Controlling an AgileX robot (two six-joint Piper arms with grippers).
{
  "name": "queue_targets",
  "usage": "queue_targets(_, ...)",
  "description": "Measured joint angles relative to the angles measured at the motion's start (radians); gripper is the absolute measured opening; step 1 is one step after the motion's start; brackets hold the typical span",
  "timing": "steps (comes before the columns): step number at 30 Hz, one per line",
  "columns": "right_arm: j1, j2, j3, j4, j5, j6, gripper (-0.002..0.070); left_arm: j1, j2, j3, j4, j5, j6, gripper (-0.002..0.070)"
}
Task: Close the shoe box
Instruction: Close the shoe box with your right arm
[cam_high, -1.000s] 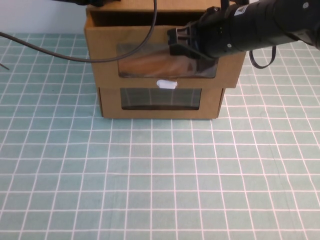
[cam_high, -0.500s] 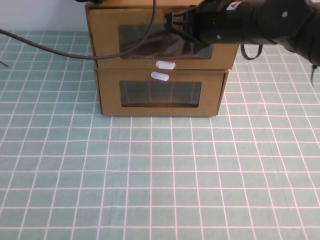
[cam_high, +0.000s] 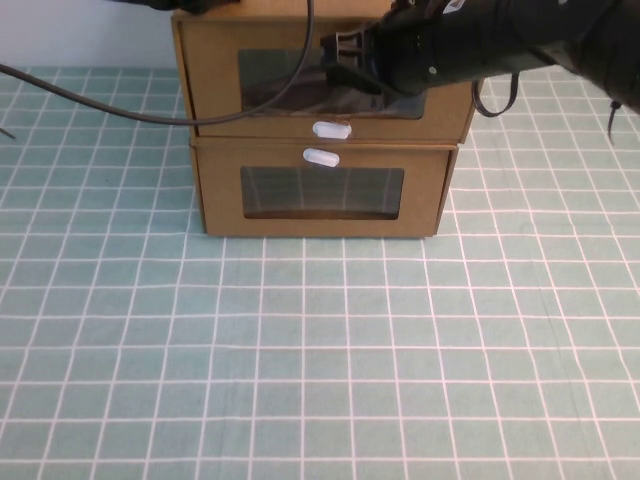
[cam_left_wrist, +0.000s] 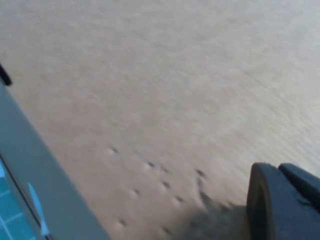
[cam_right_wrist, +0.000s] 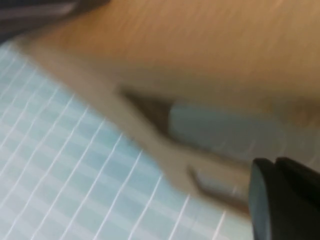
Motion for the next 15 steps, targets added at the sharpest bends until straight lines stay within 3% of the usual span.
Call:
queue_targets(9, 0.0, -0.158, -0.002, -0.107, 0.221, 0.05, -0.0011, 0.0, -0.126, 0.002, 0.059, 0.072, 0.029, -0.0005)
queue_targets(15, 0.0, -0.398, 0.152, -0.231, 0.258, 0.158, -0.0011, 0.0, -0.215, 0.029, 0.096, 0.068, -0.023, -0.0005)
